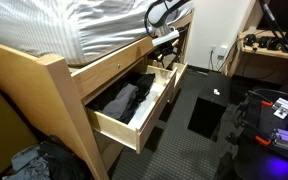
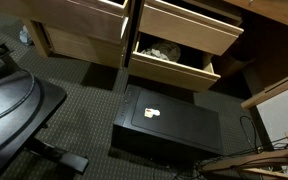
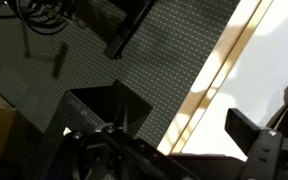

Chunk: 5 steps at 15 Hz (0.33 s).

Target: Open the top left drawer.

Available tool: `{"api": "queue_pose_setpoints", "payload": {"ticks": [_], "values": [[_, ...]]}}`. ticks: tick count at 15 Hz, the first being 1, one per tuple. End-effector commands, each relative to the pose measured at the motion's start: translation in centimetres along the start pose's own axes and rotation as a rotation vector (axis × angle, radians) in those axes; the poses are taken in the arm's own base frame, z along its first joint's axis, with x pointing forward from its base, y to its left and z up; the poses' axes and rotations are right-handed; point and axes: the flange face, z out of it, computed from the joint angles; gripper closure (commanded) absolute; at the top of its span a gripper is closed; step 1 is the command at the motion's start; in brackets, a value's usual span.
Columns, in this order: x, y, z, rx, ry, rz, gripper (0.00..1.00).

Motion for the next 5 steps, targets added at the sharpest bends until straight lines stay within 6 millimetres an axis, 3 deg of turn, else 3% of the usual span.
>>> {"api": "queue_pose_setpoints", "payload": {"ticks": [1,5], "values": [[0.04,-0.02,0.0,-0.001,-0.001,0.0,0.0],[0.0,-0.08,-0.02,0.005,-0.004,0.0,0.0]]}}
